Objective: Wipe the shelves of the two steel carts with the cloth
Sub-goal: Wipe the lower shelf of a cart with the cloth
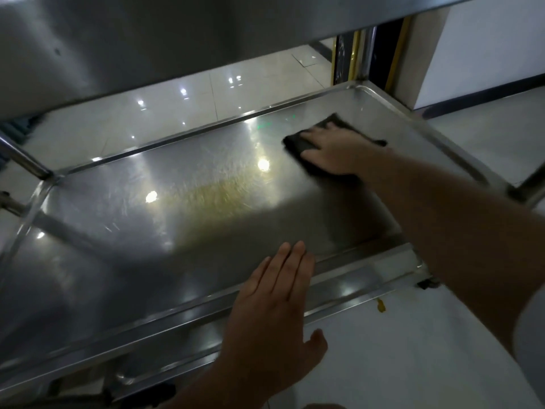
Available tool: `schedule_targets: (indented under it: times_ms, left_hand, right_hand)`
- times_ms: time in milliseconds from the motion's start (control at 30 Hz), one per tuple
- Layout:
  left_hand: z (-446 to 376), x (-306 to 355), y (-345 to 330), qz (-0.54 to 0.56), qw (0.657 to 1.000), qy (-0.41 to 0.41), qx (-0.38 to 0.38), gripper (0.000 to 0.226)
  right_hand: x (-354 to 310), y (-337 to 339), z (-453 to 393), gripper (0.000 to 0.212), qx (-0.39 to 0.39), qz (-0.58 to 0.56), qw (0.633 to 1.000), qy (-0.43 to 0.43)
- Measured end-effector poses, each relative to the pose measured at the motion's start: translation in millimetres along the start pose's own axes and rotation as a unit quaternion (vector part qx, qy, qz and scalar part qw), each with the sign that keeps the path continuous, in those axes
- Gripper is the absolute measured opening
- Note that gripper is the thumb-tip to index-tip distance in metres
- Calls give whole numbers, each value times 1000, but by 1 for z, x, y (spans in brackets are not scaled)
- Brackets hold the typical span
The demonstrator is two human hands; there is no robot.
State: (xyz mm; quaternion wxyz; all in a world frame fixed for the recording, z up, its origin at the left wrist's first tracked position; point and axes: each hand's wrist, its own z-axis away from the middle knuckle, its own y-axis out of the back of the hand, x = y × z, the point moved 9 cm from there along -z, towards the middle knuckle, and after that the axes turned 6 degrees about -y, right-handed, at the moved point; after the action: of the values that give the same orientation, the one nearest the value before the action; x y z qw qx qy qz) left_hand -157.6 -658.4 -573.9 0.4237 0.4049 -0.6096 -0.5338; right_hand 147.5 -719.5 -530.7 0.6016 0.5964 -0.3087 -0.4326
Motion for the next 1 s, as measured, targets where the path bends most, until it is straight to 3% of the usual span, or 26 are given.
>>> schedule_targets:
  times_ms: [100,200,267,367,467,533,600,733,833,900,1000]
  left_hand:
    - [0,0,1,1,1000,6,-7,109]
    - [0,2,3,-3,1000,-3,-17,109]
    - [0,3,4,1,1000,-8,-23,108]
    - [2,3,4,5,1000,-11,-24,108]
    - [3,4,8,12,1000,-16,-9,108]
    - [3,3,7,14,1000,-11,-8,108]
    - [2,2,3,7,1000,-11,-15,109]
    - [-1,1,1,-2,1000,-18,-25,111]
    - [1,3,6,15,999,-21,-26,114]
    - [-1,1,11,40,999,-24,-22,114]
    - [-2,-4,16,68,996,-42,-38,107]
  right_hand:
    - [-64,-18,41,65,-15,26,992,121]
    - [-74,-33,90,67,-60,-9,980,190]
    - [-40,-30,106,69,-41,-27,986,157]
    - [64,-15,107,63,25,-21,999,-25]
    - [155,-10,117,67,22,-30,973,-226]
    - [156,-13,114,73,14,-49,959,-280]
    - [108,-17,103,73,3,-58,967,-247]
    - [-31,-33,101,68,-14,-42,997,-58]
    - [-69,-37,117,64,-38,-55,998,11]
    - [-56,-32,124,63,-32,-55,998,-12]
    - [-2,-24,142,64,-3,-59,988,-146]
